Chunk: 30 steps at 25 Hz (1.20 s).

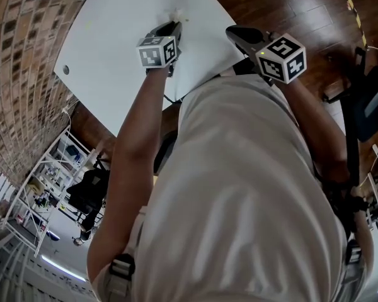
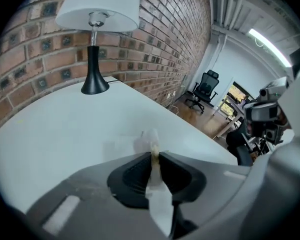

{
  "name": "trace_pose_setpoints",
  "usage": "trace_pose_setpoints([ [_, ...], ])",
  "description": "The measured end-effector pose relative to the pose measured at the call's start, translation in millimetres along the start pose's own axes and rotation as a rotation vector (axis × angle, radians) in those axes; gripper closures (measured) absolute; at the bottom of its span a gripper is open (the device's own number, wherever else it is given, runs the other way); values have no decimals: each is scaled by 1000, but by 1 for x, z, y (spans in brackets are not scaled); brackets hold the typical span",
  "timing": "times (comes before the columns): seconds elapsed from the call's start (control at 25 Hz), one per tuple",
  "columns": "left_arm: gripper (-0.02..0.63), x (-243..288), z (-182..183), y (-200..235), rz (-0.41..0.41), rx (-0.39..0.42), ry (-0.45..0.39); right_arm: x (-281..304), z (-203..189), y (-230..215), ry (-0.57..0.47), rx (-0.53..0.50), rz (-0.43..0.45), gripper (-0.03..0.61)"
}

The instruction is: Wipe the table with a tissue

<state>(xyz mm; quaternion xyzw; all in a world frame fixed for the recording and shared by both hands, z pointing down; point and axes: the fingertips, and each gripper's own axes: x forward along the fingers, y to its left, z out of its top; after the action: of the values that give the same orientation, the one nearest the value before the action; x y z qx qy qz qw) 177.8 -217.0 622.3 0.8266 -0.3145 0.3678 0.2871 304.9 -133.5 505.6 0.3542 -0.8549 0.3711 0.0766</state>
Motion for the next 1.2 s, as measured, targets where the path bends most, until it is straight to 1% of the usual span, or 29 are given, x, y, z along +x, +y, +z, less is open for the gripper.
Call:
trace_pose_setpoints([
  [0.2,557,-8,6,-3,80,32,54,-4,4,-8,1,-5,19,570],
  [0.32,557,-6,3,-4,102,50,69,-6,6,-10,2,1,27,571],
  [0.4,558,-1,-1,-9,98,58,81,-7,6,-13,3,4,31,570],
  [0.56,557,-1,-5,-17,63,84,109,3,9,-12,9,4,37,569],
  [0.68,558,3,-7,-36,42,93,114,-4,7,-17,8,5,39,569],
  [0.88,558,9,-15,-74,-19,110,138,-17,0,-21,8,3,41,570],
  [1.0,558,14,-21,-99,-76,146,162,-20,1,-27,5,2,33,570],
  [1.08,558,16,-28,-121,-136,169,190,-22,2,-31,1,1,24,570],
  [1.12,558,17,-32,-132,-174,168,203,-23,3,-33,-1,-2,19,569],
  [1.2,560,14,-37,-152,-258,131,204,-25,4,-35,-3,-12,8,570],
])
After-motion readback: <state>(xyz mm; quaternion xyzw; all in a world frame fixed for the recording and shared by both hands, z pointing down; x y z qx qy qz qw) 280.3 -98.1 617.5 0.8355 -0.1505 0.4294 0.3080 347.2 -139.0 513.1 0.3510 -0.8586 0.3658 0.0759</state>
